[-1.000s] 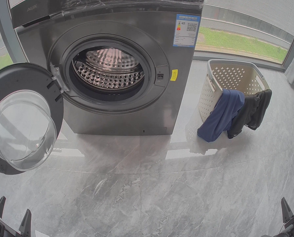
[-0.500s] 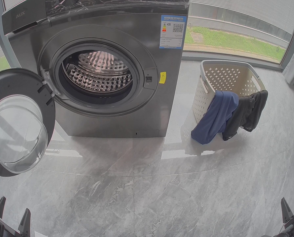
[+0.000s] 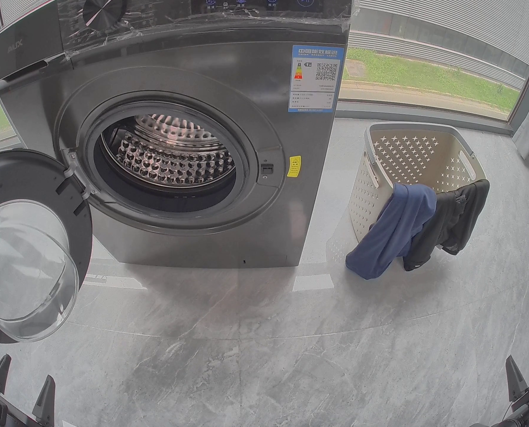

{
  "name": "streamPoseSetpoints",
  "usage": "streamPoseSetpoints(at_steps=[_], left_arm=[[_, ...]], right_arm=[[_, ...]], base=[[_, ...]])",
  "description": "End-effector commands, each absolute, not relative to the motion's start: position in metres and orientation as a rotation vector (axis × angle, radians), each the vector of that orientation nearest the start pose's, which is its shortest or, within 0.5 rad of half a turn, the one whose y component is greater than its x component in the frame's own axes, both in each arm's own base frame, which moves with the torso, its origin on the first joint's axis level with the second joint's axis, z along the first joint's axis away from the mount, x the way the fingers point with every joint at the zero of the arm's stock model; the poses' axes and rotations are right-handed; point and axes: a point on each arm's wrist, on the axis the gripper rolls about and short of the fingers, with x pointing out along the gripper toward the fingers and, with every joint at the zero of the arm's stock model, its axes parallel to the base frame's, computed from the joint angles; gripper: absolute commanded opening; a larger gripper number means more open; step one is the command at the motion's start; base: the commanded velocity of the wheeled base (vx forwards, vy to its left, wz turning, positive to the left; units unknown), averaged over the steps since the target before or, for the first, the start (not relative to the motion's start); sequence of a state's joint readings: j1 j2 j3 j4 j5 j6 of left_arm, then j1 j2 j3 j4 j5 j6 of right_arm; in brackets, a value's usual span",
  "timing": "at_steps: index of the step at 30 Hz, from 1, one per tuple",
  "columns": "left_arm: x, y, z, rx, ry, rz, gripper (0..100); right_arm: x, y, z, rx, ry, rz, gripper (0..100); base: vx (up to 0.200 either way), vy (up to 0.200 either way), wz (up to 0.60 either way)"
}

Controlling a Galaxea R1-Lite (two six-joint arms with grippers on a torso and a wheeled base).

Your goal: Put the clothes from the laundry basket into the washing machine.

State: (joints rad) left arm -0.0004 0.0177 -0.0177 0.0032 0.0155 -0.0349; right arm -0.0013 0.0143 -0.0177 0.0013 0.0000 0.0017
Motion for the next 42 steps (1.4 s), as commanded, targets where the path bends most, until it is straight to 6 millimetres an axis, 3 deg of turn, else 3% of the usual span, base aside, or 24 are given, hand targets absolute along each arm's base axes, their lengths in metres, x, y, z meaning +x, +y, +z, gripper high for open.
streamPoseSetpoints(at_steps=[1,17,36,42], left_arm=[[-0.0226,0.0003,0.0762,-0.035,0.006,0.015,100],[-0.0226,0.0003,0.0763,-0.035,0.004,0.015,100],[-0.0226,0.0003,0.0762,-0.037,0.006,0.015,100],[-0.0226,0.0003,0.0763,-0.038,0.004,0.015,100]], right_arm=[[-0.0221,0.0,0.0755,0.002,0.011,-0.002,100],[-0.0221,0.0,0.0755,0.002,0.011,-0.002,100],[-0.0221,0.0,0.0757,0.002,0.009,-0.002,100],[-0.0221,0.0,0.0755,0.002,0.011,-0.002,100]], base=[[0.0,0.0,0.0],[0.0,0.0,0.0],[0.0,-0.2,0.0],[0.0,0.0,0.0]])
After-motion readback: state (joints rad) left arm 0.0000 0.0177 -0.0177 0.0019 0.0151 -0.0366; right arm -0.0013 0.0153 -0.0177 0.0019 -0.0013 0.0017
